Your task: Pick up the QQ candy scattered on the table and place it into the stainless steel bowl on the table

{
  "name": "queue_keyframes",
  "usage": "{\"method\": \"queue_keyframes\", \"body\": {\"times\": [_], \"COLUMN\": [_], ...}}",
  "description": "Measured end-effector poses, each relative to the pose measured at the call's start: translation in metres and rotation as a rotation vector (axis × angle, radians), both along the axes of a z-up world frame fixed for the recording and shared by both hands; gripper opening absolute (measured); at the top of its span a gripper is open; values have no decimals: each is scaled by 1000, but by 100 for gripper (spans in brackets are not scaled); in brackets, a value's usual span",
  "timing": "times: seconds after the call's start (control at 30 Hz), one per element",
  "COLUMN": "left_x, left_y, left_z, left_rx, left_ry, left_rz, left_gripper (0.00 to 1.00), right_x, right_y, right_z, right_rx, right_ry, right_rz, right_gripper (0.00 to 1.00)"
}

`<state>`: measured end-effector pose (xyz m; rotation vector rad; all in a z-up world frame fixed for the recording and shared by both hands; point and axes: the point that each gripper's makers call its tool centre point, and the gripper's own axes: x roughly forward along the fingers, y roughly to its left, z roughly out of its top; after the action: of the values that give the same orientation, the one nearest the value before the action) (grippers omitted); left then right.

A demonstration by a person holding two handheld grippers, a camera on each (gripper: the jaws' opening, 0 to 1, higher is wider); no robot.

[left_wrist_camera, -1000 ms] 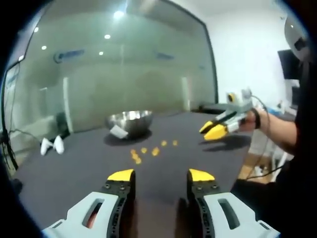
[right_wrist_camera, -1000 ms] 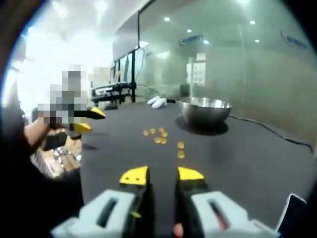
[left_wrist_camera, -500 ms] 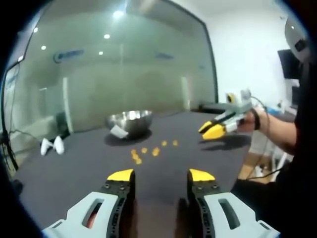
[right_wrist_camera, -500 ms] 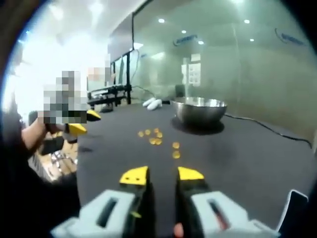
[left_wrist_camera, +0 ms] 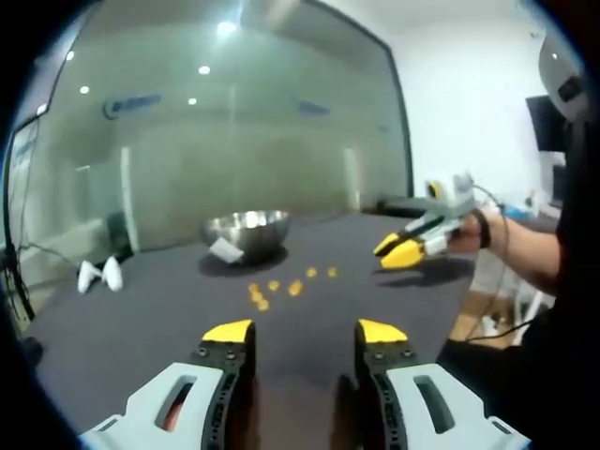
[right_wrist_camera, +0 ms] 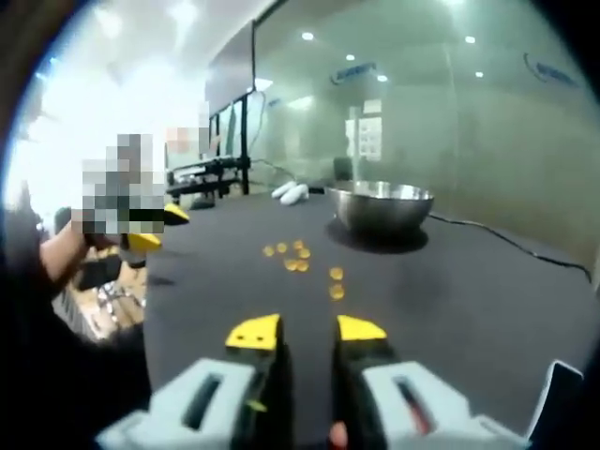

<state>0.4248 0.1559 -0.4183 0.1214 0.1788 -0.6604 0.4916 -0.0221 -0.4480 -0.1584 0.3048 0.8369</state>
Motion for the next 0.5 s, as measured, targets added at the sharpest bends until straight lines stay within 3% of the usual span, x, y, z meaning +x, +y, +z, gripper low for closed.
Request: {"method": "queue_keyframes", "body": {"times": [0.23,0.43,0.5], "left_x": [0,-1,-2], "left_y": [1,1,1], "left_z": [-1,-1,-2], "left_rx": [0,-5,-3], "left_ry": [3,1,1], "left_rz": [1,0,-3], "left_gripper": [44,44,44], "right_x": [0,1,2], "right_y": [0,-1,-1], "right_z": [-1,-14,-14], "right_rx": [-6,-44,-50], "right_ry": [-1,43,30], "right_rz": [-2,-7,-9], "right_gripper": [22,25,25]}}
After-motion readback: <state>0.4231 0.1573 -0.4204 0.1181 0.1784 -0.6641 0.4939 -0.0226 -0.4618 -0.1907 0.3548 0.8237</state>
